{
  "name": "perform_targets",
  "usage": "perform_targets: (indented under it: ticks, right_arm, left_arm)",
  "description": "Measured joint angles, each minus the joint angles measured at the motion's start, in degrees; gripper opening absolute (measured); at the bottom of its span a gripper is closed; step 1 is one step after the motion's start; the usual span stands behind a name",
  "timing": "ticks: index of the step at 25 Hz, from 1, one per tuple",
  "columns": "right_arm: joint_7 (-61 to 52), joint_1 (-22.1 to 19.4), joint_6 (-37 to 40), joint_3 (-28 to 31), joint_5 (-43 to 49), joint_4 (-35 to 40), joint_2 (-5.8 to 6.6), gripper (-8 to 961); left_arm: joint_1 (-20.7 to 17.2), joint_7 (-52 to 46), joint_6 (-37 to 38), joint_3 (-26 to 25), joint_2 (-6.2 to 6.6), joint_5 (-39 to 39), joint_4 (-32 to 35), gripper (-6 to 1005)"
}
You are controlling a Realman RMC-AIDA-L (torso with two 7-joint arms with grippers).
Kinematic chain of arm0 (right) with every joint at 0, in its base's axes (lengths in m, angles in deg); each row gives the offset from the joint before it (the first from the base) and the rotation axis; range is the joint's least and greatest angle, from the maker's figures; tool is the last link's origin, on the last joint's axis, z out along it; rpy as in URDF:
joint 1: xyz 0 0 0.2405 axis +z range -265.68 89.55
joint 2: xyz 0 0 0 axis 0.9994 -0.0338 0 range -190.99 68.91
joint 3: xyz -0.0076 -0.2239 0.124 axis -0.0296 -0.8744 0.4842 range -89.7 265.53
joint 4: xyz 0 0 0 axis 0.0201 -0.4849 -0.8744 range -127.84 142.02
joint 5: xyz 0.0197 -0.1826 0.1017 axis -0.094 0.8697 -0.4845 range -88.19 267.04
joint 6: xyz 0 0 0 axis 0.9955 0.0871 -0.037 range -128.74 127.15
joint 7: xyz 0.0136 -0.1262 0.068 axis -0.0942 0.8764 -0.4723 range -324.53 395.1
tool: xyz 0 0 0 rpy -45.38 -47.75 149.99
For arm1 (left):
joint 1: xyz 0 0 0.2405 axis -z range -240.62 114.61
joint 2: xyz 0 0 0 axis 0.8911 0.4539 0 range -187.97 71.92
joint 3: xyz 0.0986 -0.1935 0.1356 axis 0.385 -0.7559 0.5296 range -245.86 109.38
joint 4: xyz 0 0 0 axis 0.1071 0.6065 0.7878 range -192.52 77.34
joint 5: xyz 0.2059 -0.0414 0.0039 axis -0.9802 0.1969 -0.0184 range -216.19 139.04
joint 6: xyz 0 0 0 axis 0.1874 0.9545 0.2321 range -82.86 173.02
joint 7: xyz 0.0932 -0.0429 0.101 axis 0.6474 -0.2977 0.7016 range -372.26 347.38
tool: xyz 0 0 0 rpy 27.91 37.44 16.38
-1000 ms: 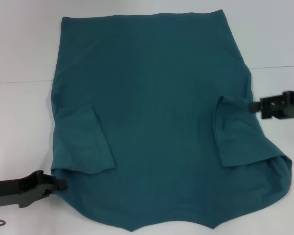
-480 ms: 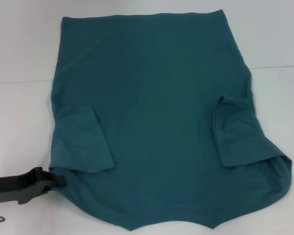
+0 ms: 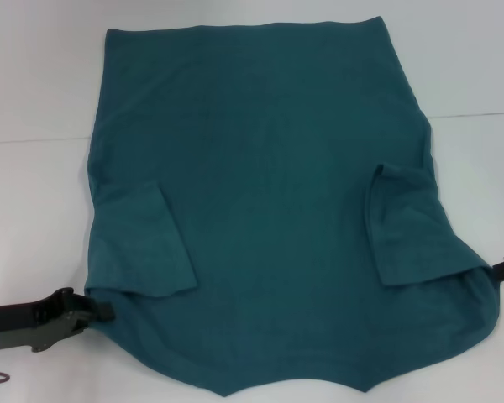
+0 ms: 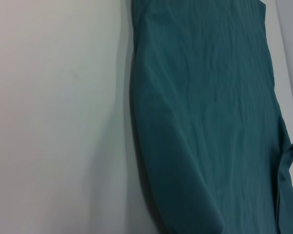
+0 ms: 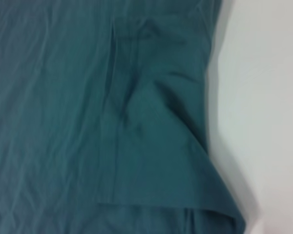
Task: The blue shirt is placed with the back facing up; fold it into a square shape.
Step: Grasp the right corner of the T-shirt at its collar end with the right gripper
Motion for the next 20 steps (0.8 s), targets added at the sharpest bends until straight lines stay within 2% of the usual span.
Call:
perform_targets:
  ticks: [10, 20]
  right_arm:
    - [-0.71, 2.93, -2.03, -0.23, 4.55, -1.13, -2.62, 611]
    - [-0.79, 5.11, -3.35, -0.35, 7.47, -3.54, -3.27, 608]
  left_arm:
    - [-0.1, 0.3, -0.17, -0.02, -0.01, 0.13, 0.0, 28]
    - [-0.23, 0.37, -0.2, -0.19, -0.01, 0.25, 0.0, 28]
